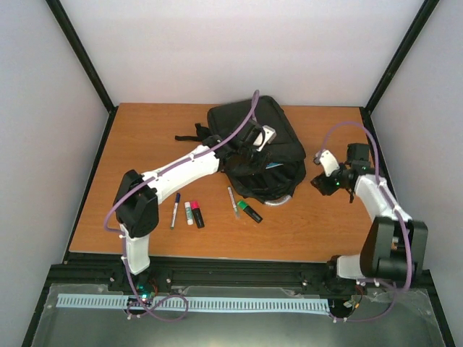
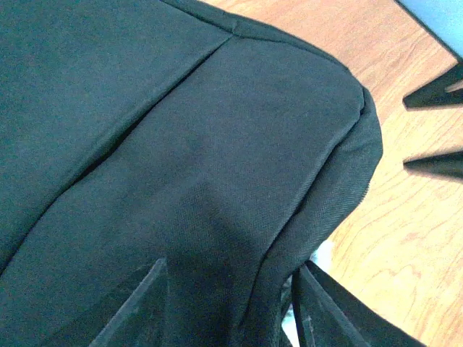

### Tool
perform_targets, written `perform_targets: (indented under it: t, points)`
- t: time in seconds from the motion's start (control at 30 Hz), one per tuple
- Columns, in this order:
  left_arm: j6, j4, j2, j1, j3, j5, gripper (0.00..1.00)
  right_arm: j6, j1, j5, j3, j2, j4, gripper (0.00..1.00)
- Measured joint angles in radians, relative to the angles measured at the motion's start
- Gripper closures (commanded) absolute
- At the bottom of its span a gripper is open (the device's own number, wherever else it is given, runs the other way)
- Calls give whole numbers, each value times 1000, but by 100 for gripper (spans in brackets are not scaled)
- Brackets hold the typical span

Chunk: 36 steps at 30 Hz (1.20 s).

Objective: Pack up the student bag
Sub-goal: Place the stationery in the student bag, then zip the student bag at the center of the board.

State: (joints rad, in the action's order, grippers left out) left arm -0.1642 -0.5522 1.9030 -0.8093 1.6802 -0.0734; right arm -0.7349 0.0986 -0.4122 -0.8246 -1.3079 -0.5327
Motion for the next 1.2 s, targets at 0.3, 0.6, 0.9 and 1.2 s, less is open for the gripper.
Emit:
perform_targets:
  t: [0.3, 0.6, 0.9, 1.2]
  points:
    - [-19, -38, -81, 0, -134, -28, 14, 116, 137, 58, -109, -231, -129, 42]
    - [-79, -27, -312, 71, -381, 21, 6, 166, 137, 162, -102, -312, -106, 45]
    - [-269, 195, -343, 254, -690, 8, 15, 187, 140, 183, -143, -397, -106, 47]
    - [-232, 483, -279, 267, -848, -20, 30, 228, 78, 76, -383, -393, -233, 47]
